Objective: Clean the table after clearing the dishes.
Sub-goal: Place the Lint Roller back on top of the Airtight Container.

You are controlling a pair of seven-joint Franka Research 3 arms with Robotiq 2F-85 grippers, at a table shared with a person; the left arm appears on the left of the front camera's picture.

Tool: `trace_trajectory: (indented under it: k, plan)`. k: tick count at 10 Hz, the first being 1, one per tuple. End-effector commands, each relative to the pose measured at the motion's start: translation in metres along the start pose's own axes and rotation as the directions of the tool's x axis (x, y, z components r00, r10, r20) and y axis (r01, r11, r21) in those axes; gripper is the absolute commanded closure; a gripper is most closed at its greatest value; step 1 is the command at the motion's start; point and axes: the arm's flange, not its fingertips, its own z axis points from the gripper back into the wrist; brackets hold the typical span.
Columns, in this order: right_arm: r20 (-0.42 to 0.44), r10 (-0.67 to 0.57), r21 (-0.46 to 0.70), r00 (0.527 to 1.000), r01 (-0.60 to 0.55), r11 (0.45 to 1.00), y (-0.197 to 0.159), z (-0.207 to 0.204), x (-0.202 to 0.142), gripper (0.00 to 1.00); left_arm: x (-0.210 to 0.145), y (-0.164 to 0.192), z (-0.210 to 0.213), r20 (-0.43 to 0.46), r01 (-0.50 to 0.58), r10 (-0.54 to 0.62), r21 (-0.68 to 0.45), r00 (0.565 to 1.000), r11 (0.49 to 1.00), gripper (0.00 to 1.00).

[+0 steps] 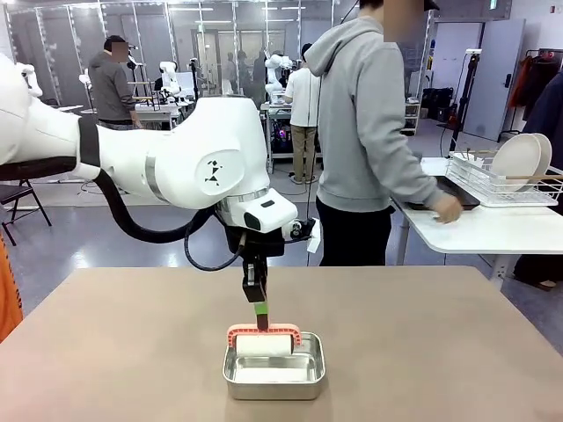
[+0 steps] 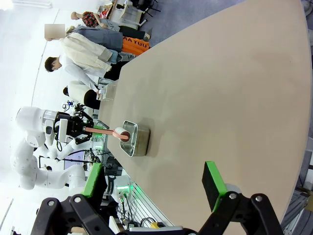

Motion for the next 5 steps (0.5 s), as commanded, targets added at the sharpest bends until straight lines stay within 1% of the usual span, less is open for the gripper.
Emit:
trace_trajectory:
  k: [1,5]
  plan:
    - [0.003,0.013,0.008,1.000,-0.013,1.000,0.003,0.001,-0.001,0.00,0.007,0.011,-0.005,0.050,0.033,-0.031,-0.041,0.998,0.999,0.79]
    - [0.003,0.013,0.008,1.000,-0.013,1.000,0.003,0.001,-0.001,0.00,0.012,0.034,-0.026,0.052,0.040,-0.037,-0.062,0.998,0.997,0.79]
